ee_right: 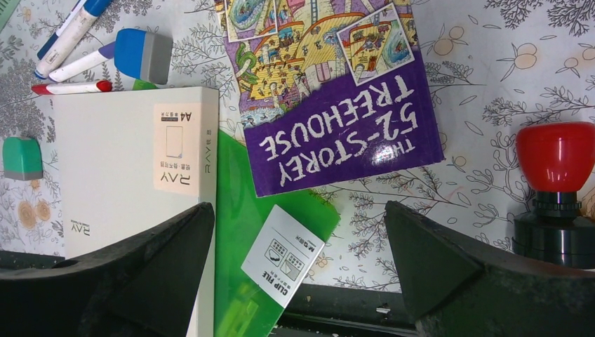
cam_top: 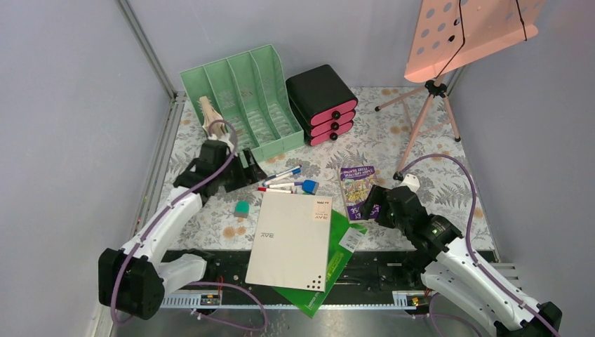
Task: Organize the desk
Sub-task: Move the storage box to the center of the board.
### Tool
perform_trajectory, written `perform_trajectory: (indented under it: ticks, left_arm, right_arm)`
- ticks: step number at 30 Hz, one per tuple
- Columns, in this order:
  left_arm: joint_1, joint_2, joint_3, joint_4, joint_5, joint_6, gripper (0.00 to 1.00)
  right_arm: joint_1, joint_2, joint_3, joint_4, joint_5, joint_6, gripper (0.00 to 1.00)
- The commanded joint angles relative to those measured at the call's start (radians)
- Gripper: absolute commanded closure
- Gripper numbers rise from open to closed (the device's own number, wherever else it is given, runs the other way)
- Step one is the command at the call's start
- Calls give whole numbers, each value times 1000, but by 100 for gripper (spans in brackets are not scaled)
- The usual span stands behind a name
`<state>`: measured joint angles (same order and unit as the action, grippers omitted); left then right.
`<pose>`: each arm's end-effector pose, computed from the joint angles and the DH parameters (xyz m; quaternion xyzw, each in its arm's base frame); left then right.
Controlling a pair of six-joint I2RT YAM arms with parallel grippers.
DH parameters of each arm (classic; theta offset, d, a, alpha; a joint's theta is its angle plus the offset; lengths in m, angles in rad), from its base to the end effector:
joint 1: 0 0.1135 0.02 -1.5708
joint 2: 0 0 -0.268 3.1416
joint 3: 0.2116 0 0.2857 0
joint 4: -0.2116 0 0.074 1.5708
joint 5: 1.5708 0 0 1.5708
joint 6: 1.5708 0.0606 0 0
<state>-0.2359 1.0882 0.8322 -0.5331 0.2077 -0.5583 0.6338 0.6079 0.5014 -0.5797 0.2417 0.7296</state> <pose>0.2644 -0.0764 0.2436 -0.1086 0.9140 -0.2349 0.3124 0.1592 0.0990 0.2124 0.0945 0.8937 0.1831 0.3986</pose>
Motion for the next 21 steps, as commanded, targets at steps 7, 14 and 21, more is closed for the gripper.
perform_trajectory:
  ticks: [7,14,21]
  left_arm:
    - [-371,119,-139,489,44,-372,22]
    - [-571,409,48,585,54,-429,23]
    - [-679,658,232,622,14,-503,31]
  right_arm:
    - [-2,-20,26,22,5,3,1]
    - [-2,-23,29,10,14,3,1]
    - [-3,-39,23,5,23,12,1]
